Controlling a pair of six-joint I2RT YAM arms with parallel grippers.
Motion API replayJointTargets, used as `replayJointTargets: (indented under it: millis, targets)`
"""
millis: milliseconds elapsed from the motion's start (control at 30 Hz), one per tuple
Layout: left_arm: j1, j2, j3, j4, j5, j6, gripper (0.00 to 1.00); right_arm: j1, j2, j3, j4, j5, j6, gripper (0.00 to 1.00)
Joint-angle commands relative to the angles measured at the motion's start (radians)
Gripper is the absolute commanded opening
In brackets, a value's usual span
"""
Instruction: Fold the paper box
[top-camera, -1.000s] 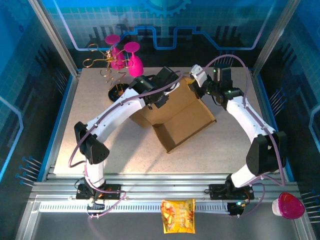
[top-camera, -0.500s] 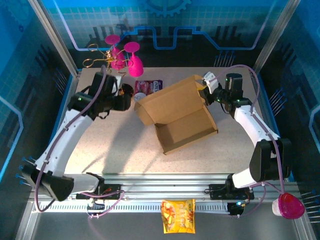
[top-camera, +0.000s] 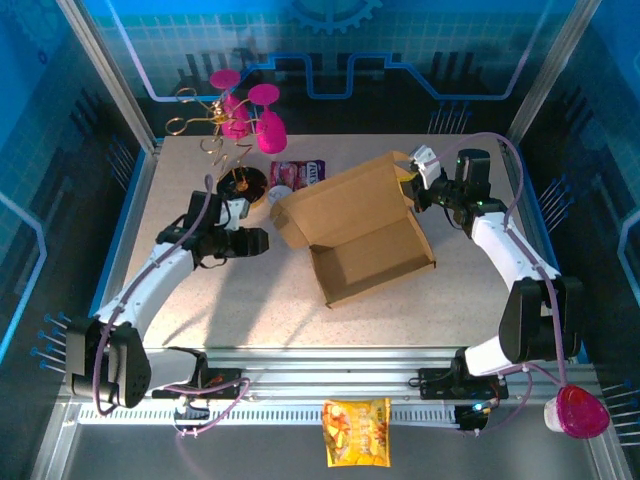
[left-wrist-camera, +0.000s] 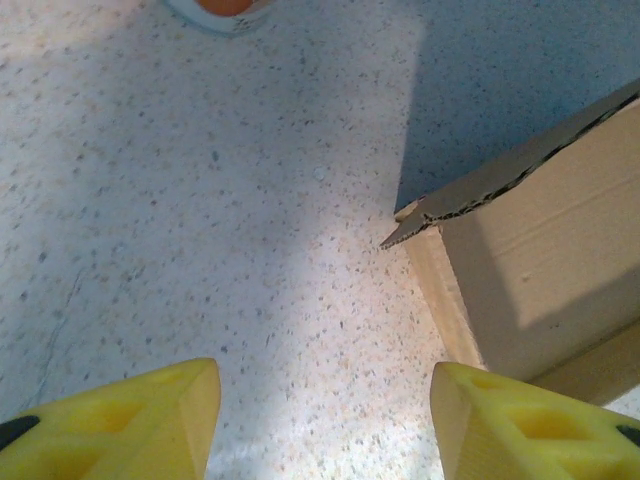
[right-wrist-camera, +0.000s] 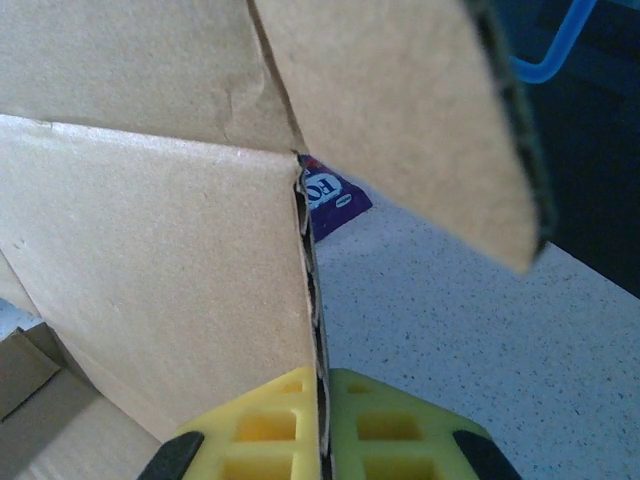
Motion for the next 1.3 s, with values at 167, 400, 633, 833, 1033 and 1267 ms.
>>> replayJointTargets:
  millis: [167,400,633,833,1033,1267]
  targets:
    - [-0.058,0.036,-0.054,0.376,0.025,0.041,0.61,-0.011,0.043,0.02,0.022,-0.041,0.014,0.0]
    - [-0.104,0.117,-0.001,0.43,-0.008,0.048,0.61,-0.01,0.063,0.033,0.022,-0.045,0.022,0.0]
    - [-0.132,0.172,0.064,0.428,-0.049,0.027,0.43,-0.005,0.076,0.042,0.022,-0.033,0.031,0.0]
    - [-0.217,0.224,0.167,0.342,-0.172,-0.008,0.08,0.027,0.071,0.012,0.09,0.073,0.105,0.0]
    - [-0.287,0.279,0.283,0.269,-0.389,-0.127,0.0,0.086,0.048,-0.112,0.361,0.26,0.292,0.0]
    - [-0.336,0.41,0.472,0.257,-0.582,-0.225,0.0,0.151,0.09,-0.237,0.68,0.494,0.508,0.0]
